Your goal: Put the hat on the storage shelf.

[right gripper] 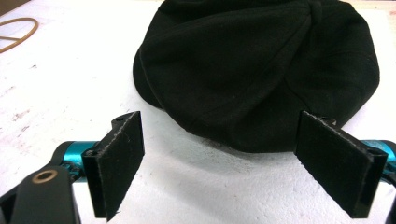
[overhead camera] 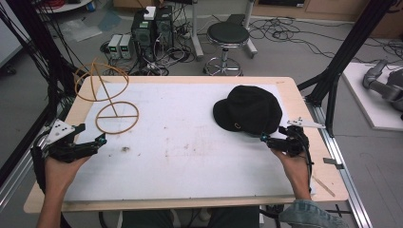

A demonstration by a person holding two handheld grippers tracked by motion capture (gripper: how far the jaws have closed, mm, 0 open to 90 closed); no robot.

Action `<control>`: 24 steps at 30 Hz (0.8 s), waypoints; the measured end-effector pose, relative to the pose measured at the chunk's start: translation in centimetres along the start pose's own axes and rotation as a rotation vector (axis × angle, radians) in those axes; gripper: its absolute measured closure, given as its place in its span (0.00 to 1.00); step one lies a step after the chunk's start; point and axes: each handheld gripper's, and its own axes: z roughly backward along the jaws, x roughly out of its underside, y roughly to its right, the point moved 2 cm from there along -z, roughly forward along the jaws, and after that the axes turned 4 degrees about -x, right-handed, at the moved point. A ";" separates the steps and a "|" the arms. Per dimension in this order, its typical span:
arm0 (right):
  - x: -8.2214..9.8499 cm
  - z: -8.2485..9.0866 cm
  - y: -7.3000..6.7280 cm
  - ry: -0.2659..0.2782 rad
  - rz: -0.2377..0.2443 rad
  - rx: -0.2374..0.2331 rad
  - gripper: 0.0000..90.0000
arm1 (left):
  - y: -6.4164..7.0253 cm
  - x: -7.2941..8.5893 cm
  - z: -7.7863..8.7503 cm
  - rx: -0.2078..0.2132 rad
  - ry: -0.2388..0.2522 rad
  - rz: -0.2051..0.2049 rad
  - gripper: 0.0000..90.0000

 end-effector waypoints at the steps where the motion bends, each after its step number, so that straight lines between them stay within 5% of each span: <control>1: 0.0 0.0 0.0 0.000 -0.001 -0.002 0.18 | 0.0 0.0 0.0 0.000 0.003 0.001 0.19; 24: -0.2 0.1 0.0 0.016 -0.006 0.011 0.18 | 0.2 -0.2 0.1 0.003 0.008 -0.003 0.19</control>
